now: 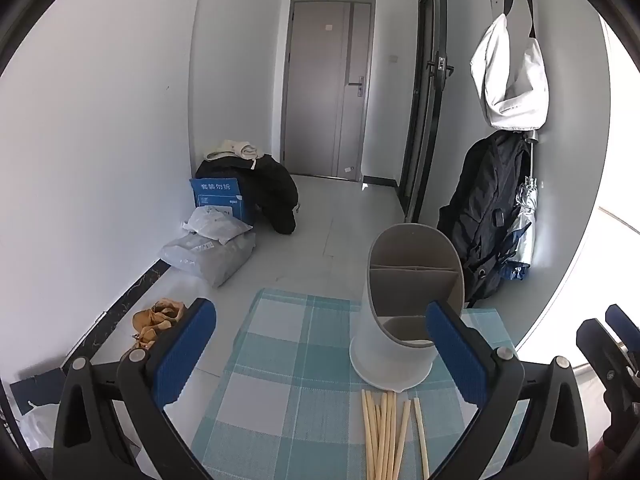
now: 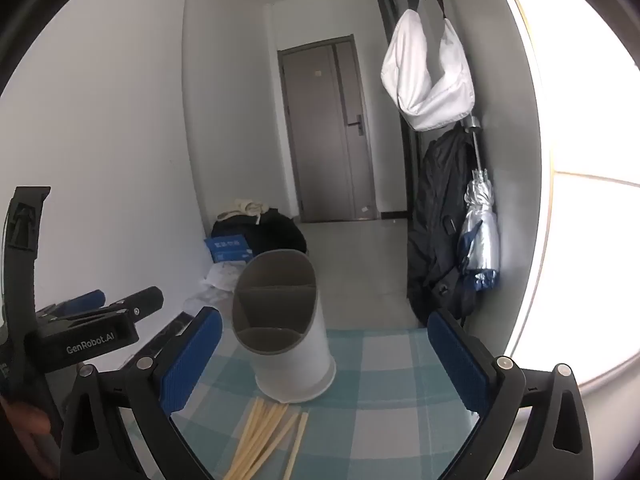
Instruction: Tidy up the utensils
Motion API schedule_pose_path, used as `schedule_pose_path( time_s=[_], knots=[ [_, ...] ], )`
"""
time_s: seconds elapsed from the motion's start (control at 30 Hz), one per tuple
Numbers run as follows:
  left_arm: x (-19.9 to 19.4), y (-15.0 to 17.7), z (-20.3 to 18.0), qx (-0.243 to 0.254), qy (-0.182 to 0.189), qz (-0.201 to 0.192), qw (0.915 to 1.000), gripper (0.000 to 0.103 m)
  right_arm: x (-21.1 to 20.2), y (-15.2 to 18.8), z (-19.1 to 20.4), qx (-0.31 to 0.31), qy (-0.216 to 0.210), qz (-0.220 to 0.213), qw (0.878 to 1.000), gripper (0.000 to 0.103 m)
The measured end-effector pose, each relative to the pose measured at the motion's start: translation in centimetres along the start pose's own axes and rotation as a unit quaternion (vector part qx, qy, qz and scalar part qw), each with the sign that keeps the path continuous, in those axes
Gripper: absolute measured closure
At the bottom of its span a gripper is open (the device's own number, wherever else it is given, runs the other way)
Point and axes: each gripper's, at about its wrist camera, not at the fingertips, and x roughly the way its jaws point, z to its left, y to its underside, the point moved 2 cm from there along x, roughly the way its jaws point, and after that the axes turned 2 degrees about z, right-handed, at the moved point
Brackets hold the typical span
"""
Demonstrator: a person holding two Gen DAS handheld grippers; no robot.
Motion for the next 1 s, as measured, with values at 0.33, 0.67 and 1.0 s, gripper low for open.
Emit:
schedule_pose_path(
  time_s=[0.33,0.67,1.0],
  knots=[
    [-0.2,-0.11,-0.33,0.01,0.009,-0.001,0.9999,0.001,-0.01,-0.05,-0.22,0.003,0.006,-0.003,1.0,0.0],
    [0.08,0.03,-0.56,0.012,0.007,0.005,0.9999,0.001,-0.15,-0.02,-0.07,0.005,0.014,-0.01,1.0,0.0],
    [-0.07,0.03,-0.71,0.015,0.003,0.001,0.9999,0.001,0.02,0.19,-0.22,0.003,0.026,-0.006,1.0,0.0]
  ],
)
